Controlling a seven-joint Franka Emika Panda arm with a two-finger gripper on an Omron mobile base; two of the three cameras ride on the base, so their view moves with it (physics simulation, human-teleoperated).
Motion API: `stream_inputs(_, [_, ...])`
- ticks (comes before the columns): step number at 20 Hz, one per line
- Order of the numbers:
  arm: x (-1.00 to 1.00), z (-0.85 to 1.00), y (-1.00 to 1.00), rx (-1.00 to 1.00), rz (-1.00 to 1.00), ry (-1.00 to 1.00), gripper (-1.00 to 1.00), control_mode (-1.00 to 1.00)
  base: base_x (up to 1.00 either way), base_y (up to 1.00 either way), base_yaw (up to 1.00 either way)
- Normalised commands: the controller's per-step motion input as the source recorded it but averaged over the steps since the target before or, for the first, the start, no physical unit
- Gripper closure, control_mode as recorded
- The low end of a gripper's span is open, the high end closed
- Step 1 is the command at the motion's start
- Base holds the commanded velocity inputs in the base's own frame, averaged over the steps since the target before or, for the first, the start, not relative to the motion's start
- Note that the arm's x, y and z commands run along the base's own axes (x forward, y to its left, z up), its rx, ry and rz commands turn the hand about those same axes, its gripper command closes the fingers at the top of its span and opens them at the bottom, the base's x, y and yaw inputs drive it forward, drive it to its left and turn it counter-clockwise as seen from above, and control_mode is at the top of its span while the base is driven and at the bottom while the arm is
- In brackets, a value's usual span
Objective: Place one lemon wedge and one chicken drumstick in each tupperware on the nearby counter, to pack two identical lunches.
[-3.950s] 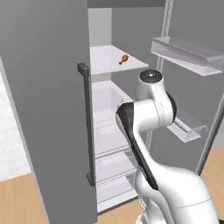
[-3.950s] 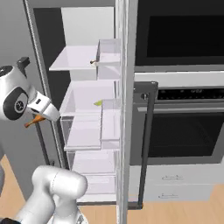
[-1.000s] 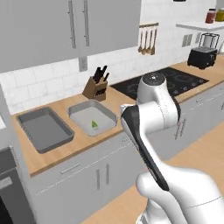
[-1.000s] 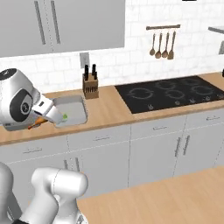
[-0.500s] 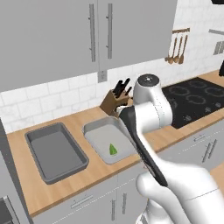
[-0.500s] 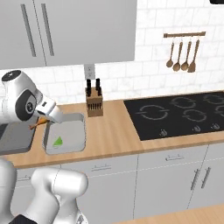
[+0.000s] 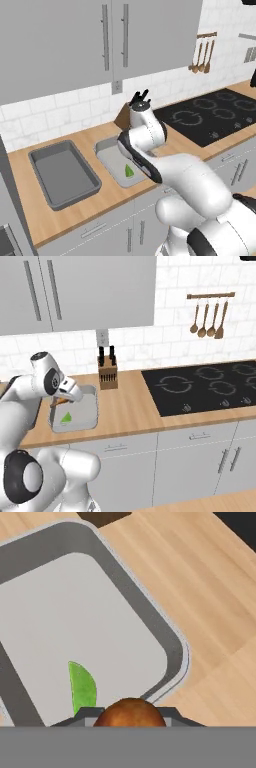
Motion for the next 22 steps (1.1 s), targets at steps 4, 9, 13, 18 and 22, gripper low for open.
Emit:
stream_inputs(4, [1.0,-0.55,0.23,0.0,0.0,0.05,1.0,-1.0,0.0,0.0,0.0])
stream_inputs(9, [1.0,-0.43,0.51,-0.03,0.0,0.07,-1.0,-1.0,0.0,0.0,0.0])
stream_inputs(13, [0.45,-0.04,0.0,-0.01,-0.01,0.02,-1.0,-1.0,0.0,0.0,0.0])
stream_inputs(18, [0.06,-0.01,0.0,0.0,0.0,-0.01,-1.0,-1.0,0.0,0.0,0.0])
stream_inputs(22, [-0.62,0.0,-0.04,0.0,0.0,-0.11,-1.0,-1.0,0.0,0.0,0.0])
